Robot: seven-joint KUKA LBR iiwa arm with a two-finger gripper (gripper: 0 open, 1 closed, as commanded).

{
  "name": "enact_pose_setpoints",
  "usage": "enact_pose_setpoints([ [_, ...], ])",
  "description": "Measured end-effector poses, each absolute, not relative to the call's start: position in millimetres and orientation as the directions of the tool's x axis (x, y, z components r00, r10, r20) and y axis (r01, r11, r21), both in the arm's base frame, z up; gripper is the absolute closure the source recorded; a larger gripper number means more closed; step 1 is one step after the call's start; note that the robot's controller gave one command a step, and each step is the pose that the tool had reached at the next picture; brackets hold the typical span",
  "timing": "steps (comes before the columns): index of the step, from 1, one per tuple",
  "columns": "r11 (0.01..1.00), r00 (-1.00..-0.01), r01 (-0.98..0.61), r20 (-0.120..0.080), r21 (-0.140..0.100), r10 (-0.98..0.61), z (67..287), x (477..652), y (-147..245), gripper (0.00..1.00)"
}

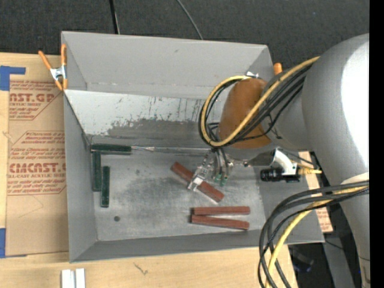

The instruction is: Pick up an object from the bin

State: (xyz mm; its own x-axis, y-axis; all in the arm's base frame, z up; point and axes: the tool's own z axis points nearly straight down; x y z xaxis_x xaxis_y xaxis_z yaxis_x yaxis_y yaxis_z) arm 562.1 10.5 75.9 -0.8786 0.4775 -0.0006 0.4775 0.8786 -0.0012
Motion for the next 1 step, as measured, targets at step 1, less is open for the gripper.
enact_pose_setpoints([
  [1, 0.879, -0.879, 0.478, -0.001, -0.001, 0.478, 75.8, 562.1, 10.5, 1.0],
])
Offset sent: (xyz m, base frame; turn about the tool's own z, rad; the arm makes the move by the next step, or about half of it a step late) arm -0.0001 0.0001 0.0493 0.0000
